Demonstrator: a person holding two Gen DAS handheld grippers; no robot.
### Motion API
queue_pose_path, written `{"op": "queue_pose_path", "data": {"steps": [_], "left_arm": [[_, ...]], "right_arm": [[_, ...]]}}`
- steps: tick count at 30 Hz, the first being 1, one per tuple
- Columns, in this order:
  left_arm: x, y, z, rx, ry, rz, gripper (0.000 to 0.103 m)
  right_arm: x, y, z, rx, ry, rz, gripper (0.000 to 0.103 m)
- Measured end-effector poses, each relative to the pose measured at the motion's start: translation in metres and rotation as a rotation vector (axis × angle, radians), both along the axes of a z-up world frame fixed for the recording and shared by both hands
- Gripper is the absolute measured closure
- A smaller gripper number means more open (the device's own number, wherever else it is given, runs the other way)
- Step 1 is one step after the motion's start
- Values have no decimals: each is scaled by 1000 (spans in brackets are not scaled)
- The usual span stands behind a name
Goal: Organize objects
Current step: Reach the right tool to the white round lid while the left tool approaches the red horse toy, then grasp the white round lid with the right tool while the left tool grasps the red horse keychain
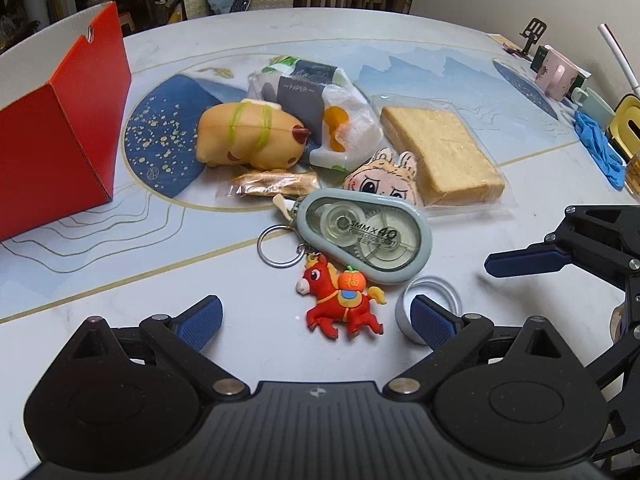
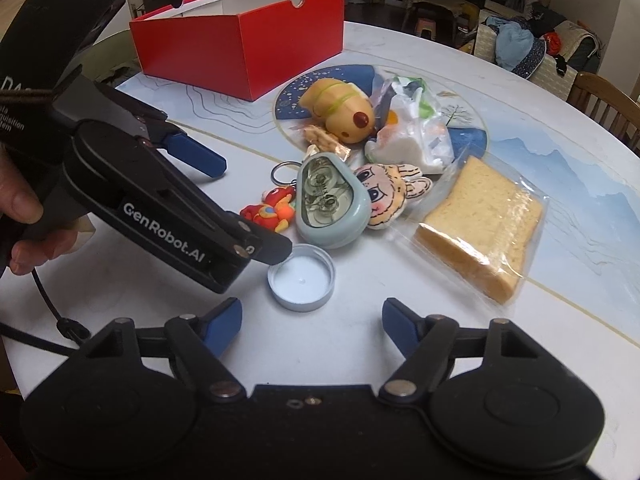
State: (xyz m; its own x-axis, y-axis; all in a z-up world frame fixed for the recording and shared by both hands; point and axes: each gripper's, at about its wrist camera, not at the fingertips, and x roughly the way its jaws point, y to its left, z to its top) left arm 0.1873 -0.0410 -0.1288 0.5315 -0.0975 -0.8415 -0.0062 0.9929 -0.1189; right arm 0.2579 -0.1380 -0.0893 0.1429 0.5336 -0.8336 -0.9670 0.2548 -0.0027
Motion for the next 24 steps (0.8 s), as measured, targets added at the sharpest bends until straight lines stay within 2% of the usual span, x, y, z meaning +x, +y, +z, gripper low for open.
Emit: {"op": "queue_pose_path", "data": {"steps": [10,14,22,24], "left_arm": [[1,0,-1,-5,-16,-27,6],[1,1,0,-21,-19,-23,8],[1,-2,0,-25,-26,-52,11],[1,-4,1,-14,-34,-62,18]], "right_arm": [[1,10,0,20,-1,14,42],[0,15,-2,17,-16,26,66],[8,5,-2,15,-11,0,65],[11,0,-2,13,-8,-10,65]]}}
